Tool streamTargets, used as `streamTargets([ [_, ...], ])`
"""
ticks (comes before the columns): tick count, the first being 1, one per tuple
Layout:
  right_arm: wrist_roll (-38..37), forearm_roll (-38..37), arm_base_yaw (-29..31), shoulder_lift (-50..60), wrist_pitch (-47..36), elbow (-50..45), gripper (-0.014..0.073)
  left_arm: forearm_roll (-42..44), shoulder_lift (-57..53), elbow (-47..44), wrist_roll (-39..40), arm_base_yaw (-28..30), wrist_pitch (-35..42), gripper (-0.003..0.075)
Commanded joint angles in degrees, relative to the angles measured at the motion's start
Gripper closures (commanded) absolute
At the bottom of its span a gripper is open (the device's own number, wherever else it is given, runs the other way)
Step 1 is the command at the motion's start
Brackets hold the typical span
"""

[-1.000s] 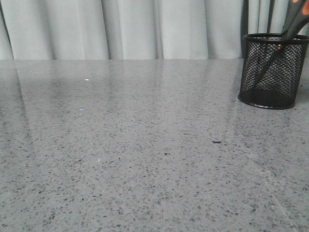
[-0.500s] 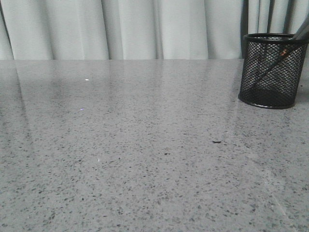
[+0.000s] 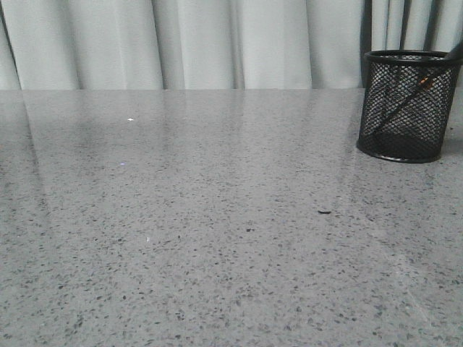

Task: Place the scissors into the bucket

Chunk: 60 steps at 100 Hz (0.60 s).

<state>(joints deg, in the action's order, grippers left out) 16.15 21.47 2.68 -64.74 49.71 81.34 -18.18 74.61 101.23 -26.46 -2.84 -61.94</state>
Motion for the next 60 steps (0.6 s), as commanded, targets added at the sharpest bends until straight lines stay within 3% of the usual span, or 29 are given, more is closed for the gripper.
streamTargets([
  [1, 2.4, 3.6, 0.0, 3.5, -8.9, -2.5, 0.0664, -1.2, -4.8, -2.8, 0.2, 0.1, 8.5, 0.0741],
  [23, 11.5, 10.7, -0.1, 13.0, -23.6, -18.6, 0.0664, -1.8, -19.1, -26.9, 0.4, 0.1, 32.0, 0.0741],
  [37, 13.1, 10.8, -0.1, 20.6, -32.1, -29.8, 0.0664, -3.1, -30.2, -45.4, 0.4, 0.1, 47.3, 0.0741],
  [60, 13.4, 10.8, -0.1, 33.7, -40.8, -46.5, 0.0664, -3.1, -47.1, -69.2, 0.4, 0.1, 58.0, 0.0741],
])
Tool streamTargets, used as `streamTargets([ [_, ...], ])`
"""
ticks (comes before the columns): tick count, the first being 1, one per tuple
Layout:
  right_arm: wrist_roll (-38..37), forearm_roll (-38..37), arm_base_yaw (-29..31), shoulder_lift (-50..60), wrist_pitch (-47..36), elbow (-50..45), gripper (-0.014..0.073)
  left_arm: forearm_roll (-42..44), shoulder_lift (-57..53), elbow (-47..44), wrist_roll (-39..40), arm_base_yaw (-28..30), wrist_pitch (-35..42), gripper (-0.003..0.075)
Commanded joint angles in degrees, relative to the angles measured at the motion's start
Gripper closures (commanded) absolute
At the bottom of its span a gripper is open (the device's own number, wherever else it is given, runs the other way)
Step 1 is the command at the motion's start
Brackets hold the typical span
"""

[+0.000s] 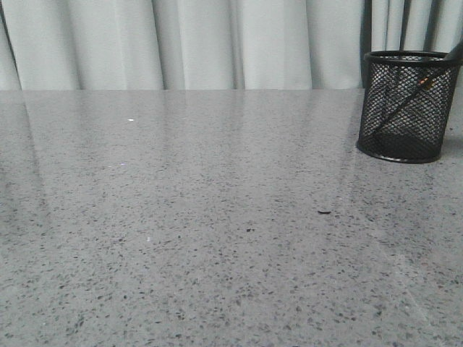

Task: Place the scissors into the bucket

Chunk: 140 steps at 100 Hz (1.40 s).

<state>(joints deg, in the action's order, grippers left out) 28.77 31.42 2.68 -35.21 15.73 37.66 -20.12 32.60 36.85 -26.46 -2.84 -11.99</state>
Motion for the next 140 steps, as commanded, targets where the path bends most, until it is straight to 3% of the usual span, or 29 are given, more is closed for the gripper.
streamTargets([
  [1, 0.8, 0.9, -0.1, 4.5, -7.0, -3.3, 0.0664, -1.1, -5.5, -5.9, 0.4, 0.1, 8.2, 0.0741],
  [22, 0.8, 0.9, -0.1, 15.7, -8.2, -15.2, 0.0664, -1.3, -18.5, -16.9, 0.6, 0.1, 8.9, 0.0741],
  [39, 0.8, 0.9, -0.1, 21.7, -9.6, -20.1, 0.0664, -1.3, -25.1, -18.9, 0.7, 0.1, 9.2, 0.0741],
  [140, 0.8, 0.9, -0.1, 22.0, -9.1, -20.6, 0.0664, 0.4, -25.8, -19.1, 1.0, 0.1, 9.3, 0.0741],
])
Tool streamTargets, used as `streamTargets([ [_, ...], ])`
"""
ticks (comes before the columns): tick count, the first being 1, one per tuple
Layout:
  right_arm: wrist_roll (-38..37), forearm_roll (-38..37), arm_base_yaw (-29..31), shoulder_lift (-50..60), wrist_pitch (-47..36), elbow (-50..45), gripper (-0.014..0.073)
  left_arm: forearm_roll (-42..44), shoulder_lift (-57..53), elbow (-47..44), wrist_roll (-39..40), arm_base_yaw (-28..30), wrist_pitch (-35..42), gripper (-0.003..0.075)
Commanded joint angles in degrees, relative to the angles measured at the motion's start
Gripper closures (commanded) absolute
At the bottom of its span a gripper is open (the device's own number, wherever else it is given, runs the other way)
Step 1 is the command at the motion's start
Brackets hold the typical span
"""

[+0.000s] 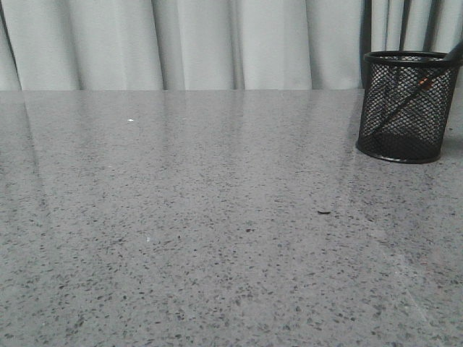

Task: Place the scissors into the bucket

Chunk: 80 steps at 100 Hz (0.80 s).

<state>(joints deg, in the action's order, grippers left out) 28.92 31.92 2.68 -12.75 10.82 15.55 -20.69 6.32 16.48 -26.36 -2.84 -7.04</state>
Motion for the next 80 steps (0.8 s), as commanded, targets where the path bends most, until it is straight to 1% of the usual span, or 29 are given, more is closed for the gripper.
streamTargets([
  [1, 0.6, 0.4, -0.1, -0.4, -4.2, 1.5, 0.0664, 1.4, 0.5, 1.1, 1.1, 0.1, 4.5, 0.0741],
  [6, 0.6, 0.4, -0.1, -0.4, -4.2, 1.5, 0.0664, 3.9, 0.5, -0.1, 4.3, 0.3, 5.8, 0.0741],
  [16, 0.6, 0.4, -0.1, -0.4, -4.2, 1.5, 0.0664, 12.7, 0.5, -4.0, 17.3, 0.6, 7.6, 0.0741],
  [23, 0.6, 0.4, -0.1, -0.4, -4.2, 1.5, 0.0664, 15.2, 0.5, -7.6, 21.5, 0.6, 8.6, 0.0741],
  [36, 0.6, 0.4, -0.1, -0.4, -4.2, 1.5, 0.0664, 15.2, -3.1, -13.8, 22.8, 0.6, 8.6, 0.0741],
  [48, 0.6, 0.4, -0.1, -0.4, -4.2, 1.5, 0.0664, 15.6, -7.9, -17.5, 22.8, 1.2, 8.6, 0.0741],
  [52, 0.6, 0.4, -0.1, -0.4, -4.2, 1.5, 0.0664, 16.1, -8.1, -17.4, 22.8, 1.2, 7.0, 0.0741],
  [64, 0.6, 0.4, -0.1, -0.4, -4.2, 1.5, 0.0664, 19.1, -8.1, -17.4, 22.8, 1.1, 7.0, 0.0741],
  [80, 0.6, 0.4, -0.1, -0.4, -4.1, 1.5, 0.0664, 18.4, -8.1, -17.4, 22.8, 1.1, 7.0, 0.0741],
])
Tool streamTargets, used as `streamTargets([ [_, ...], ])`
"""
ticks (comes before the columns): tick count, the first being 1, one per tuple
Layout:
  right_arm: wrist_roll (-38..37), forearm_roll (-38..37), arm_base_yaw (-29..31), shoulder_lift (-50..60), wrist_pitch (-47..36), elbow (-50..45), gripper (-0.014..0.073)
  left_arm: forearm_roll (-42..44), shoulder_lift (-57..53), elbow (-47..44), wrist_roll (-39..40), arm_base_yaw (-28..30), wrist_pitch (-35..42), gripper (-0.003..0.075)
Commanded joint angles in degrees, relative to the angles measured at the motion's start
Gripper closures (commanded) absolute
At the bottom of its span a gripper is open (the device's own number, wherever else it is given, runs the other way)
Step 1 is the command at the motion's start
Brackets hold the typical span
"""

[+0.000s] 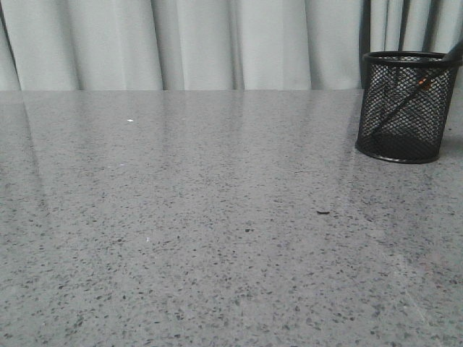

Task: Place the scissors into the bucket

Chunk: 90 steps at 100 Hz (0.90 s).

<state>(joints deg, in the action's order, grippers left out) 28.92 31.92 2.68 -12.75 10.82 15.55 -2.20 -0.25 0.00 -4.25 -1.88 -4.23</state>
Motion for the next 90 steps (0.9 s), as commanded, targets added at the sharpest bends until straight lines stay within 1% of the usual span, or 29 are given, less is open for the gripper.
streamTargets([
  [1, 0.6, 0.4, -0.1, -0.4, -4.1, 1.5, 0.0664, -0.1, -1.5, -0.9, 0.7, 0.2, 4.2, 0.0741],
  [84, 0.6, 0.4, -0.1, -0.4, -4.1, 1.4, 0.0664, -0.1, -1.5, -0.9, 0.7, 0.2, 4.2, 0.0741],
  [90, 0.6, -0.9, -0.1, -0.4, -4.3, 1.2, 0.0664, -0.1, -1.5, -0.9, 0.7, 0.2, 4.2, 0.0741],
])
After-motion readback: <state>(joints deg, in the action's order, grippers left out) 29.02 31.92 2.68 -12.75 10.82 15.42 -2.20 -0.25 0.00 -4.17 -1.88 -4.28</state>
